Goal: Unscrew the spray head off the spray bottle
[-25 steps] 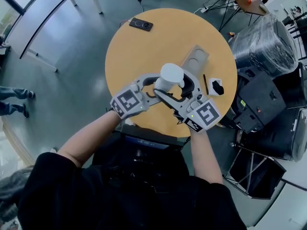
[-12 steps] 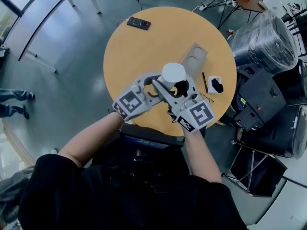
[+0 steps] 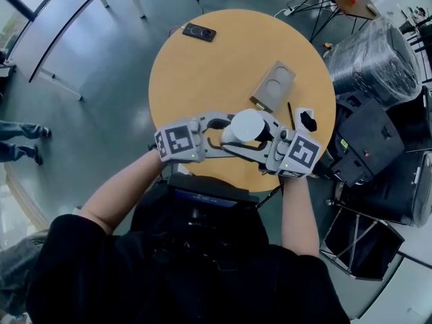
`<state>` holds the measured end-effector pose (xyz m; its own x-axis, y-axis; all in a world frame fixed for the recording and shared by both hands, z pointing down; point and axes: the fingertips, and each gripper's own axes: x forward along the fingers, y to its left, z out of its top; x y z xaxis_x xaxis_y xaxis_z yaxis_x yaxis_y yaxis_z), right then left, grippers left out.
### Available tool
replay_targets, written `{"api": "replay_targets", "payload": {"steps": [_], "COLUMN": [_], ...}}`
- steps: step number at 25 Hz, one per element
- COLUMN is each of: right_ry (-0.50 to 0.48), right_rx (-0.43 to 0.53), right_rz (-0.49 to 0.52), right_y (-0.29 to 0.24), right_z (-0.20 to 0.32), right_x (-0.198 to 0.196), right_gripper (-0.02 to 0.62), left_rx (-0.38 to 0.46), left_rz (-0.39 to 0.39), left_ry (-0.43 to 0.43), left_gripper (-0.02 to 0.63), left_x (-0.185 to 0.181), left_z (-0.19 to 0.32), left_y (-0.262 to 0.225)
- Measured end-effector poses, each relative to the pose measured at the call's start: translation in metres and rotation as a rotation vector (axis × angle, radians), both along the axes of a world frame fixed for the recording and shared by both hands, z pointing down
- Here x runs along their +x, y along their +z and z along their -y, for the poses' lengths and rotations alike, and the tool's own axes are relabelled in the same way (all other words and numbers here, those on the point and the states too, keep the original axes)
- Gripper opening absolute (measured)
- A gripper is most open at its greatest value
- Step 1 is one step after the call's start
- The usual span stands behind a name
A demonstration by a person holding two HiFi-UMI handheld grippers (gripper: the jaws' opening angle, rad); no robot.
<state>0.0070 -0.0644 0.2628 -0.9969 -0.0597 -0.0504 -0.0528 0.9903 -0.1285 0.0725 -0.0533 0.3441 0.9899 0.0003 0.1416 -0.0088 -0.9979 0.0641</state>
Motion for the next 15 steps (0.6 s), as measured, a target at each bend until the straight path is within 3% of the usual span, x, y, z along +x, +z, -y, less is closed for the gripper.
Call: {"api": "replay_targets", "payload": {"steps": [3, 8, 15], "right_ry": [0.08, 0.284, 0.612], "right_rx": [0.005, -0.037, -0.063], "right_rz": [-0.028, -0.024, -0.015], "right_y": [0.005, 0.013, 0.016], "right_z": [0.009, 0.036, 0.067], "right_x": [-0.001, 0.007, 0.034], "right_gripper": [0.264, 0.43, 0.423], "left_rx": [-0.005, 0.019, 0.041], "left_rz": [0.004, 0.004, 0.028], "left_ry": [-0.069, -0.235, -0.477], "left_gripper": [0.305, 0.305, 0.305], "left_x": [-0.004, -0.012, -0.018], "left_z": [0.007, 0.034, 0.073], "left_y": [0.003, 0.004, 0.011]}}
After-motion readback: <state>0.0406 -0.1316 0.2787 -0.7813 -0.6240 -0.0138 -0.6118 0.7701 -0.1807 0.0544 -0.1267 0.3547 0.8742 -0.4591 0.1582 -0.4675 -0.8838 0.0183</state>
